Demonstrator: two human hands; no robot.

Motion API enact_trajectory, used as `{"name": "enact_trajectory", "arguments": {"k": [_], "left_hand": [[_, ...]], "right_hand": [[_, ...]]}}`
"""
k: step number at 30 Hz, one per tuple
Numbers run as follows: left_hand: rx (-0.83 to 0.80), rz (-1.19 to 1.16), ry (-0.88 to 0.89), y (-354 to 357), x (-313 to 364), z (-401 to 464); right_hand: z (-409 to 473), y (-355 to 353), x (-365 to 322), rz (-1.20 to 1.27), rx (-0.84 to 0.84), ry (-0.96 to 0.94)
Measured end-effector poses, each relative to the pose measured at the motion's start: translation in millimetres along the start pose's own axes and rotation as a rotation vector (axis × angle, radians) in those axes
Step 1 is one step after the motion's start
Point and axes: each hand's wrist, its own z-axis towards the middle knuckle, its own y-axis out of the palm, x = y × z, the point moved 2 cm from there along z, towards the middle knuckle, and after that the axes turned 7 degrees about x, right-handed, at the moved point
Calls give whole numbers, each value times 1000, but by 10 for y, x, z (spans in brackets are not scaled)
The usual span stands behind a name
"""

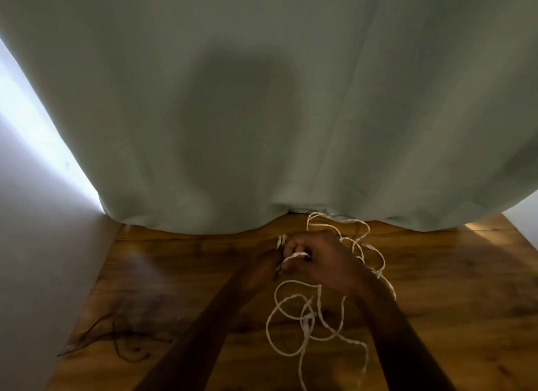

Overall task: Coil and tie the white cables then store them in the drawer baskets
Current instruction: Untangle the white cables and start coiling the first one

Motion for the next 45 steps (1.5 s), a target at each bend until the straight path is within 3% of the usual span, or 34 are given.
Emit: {"name": "enact_trajectory", "arguments": {"k": [5, 8, 11, 17, 24, 29, 37, 42, 45], "left_hand": [[-337, -209, -169, 27, 27, -95], [-490, -313, -165, -58, -29, -114], [-486, -251, -195, -98, -123, -107], [-397, -425, -166, -126, -230, -64], [0, -258, -40, -71, -131, -47], [-200, -212, 69, -128, -131, -44], [-121, -199, 3, -120, -160, -52], [-159, -58, 53, -96, -197, -57], [-182, -254, -33, -86, -171, -44]], "right_hand": [[37, -3, 72, 128, 137, -73], [-40, 111, 135, 264, 22, 29], [-94, 237, 207, 455, -49, 113], [-225, 544, 412, 772, 67, 298], [-100, 670, 397, 340, 431, 183], [-105, 617, 374, 223, 526, 129], [-152, 541, 340, -19, 533, 91], [-117, 500, 320, -60, 538, 1], [-101, 508, 358, 75, 539, 52]]}}
